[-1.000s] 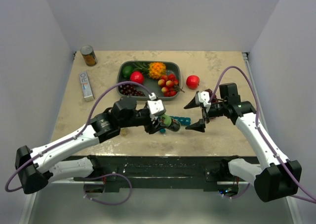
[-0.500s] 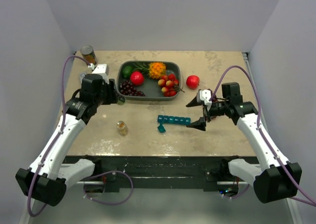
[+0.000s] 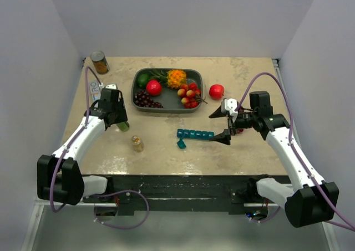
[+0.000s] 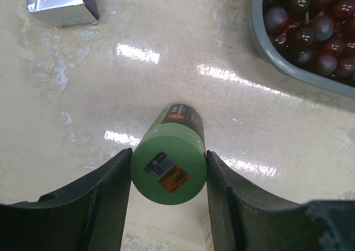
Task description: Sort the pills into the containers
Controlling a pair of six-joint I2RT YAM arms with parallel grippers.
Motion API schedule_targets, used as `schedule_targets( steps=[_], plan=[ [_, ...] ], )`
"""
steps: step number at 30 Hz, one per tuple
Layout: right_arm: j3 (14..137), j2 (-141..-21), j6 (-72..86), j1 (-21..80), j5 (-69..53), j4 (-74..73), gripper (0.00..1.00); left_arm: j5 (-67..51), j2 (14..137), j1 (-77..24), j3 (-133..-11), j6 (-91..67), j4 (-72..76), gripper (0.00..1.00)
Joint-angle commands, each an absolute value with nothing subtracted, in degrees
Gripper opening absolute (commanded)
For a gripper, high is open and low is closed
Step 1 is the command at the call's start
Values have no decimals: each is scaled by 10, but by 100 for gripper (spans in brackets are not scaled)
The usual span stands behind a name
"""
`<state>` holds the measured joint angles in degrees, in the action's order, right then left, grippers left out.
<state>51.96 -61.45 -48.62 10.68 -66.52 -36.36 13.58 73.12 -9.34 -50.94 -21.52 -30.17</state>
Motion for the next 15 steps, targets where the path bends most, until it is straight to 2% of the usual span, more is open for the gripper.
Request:
schedule_targets(
  steps=[1,2,6,8,12,14,15],
  plan=[
    [519,-613,-471,104,-663,-345,99,147,716,-86,-510,-219,-252,44],
    [519,-613,-469,104,-663,-343,99,146,715,-86,-512,-219,-254,56],
    [517,-615,-464,104,-661,-338,99,145,707,-84,-517,-217,-266,77],
    [516,-616,-462,104,-658,-337,99,147,698,-84,-527,-216,-276,83],
    [514,-616,-460,104,-656,-332,99,140,669,-84,-553,-207,-312,86],
    [512,-617,-457,104,-654,-330,99,99,642,-84,-571,-199,-326,87],
    [512,-618,-453,105,-651,-325,99,40,619,-85,-576,-194,-332,87]
  ],
)
